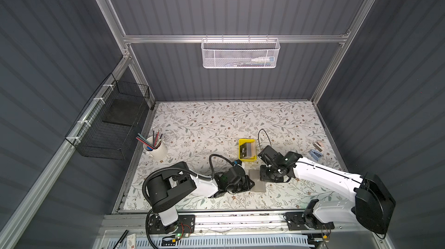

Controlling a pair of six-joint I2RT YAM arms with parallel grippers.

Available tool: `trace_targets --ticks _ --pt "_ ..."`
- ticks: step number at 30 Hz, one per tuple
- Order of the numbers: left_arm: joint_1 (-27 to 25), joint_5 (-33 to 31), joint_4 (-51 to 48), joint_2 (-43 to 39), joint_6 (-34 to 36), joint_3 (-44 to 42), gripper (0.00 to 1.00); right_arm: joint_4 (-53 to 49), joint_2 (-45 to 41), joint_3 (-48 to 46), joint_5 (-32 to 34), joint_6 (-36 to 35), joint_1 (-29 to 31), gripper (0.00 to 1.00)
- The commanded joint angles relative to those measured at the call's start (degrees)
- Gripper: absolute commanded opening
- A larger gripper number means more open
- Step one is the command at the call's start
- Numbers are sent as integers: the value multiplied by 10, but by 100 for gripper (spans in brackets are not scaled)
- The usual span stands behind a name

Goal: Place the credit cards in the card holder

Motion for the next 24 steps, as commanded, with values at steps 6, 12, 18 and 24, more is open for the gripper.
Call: trace_targets --ticks 6,12,18,24 --pt "-9 4 -72 14 5 -16 17 -3 51 27 6 -4 28 5" --pt "-11 5 -71 14 12 -15 17 0 81 40 12 -2 37 4" --pt "-13 5 -70 18 16 -9 16 -4 99 50 17 -3 40 4" --pt "-15 0 -70 14 18 -10 16 -16 99 50 35 3 40 3"
